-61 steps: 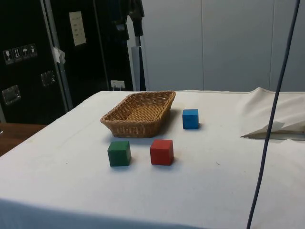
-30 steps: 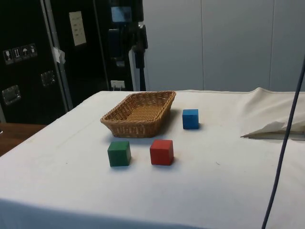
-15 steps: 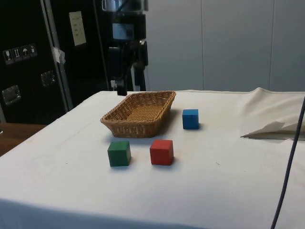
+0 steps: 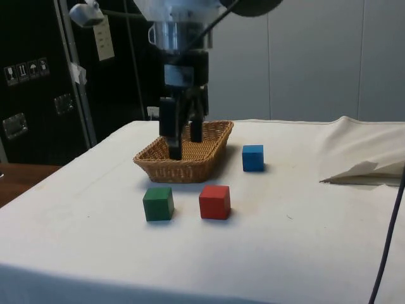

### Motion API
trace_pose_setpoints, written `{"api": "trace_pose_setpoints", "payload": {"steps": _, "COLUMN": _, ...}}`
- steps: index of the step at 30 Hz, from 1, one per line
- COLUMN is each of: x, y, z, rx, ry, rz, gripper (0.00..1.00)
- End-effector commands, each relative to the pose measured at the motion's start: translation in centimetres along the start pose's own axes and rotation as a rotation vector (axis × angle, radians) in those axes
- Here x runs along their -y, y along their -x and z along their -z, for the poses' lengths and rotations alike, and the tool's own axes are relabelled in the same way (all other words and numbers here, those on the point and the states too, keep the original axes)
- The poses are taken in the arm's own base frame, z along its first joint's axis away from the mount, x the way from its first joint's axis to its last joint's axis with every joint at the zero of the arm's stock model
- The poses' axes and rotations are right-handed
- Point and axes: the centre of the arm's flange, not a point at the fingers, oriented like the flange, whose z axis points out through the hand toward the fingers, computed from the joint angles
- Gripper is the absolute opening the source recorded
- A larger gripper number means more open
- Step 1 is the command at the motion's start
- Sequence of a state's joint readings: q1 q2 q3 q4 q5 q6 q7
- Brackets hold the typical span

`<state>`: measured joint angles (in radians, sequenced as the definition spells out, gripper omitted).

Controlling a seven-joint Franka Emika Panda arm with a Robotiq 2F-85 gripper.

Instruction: Pick up exactly two blocks and place them into the basket.

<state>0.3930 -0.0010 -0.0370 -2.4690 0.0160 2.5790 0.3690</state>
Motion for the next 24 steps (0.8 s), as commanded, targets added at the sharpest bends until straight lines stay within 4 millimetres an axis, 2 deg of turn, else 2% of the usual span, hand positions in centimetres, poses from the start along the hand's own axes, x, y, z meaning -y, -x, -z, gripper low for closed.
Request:
{"api": "trace_pose_setpoints", "payload": {"steps": 1, "x": 0.1, "y": 0.2, "z": -0.4, "rx": -0.005, "ry": -0.001, "rz": 0.0, "gripper": 1.0}}
{"api": "trace_pose_setpoints", "payload": {"steps": 8, "x": 0.0, "y": 0.5, "z": -3.3, "rx": 0.002, "ry": 0.003, "rz": 0.011, "gripper": 1.0}}
{"api": "trace_pose_setpoints", "payload": {"steps": 9, "x": 0.0, "y": 0.5, "z": -2.9, "rx": 0.007, "ry": 0.006, "rz": 0.01, "gripper": 1.0}}
{"api": "trace_pose_setpoints", "payload": {"steps": 17, "x": -0.7, "y": 0.7, "z": -6.5, "rx": 0.013, "ry": 0.011, "rz": 0.04, "gripper": 1.0}}
{"api": "trace_pose_setpoints", "payload": {"steps": 18, "x": -0.6, "y": 0.7, "z": -6.2, "rx": 0.019, "ry": 0.015, "rz": 0.036, "gripper": 1.0}}
{"api": "trace_pose_setpoints", "payload": {"steps": 24, "x": -2.5, "y": 0.9, "z": -8.9, "rx": 0.021, "ry": 0.019, "rz": 0.062, "gripper": 1.0}}
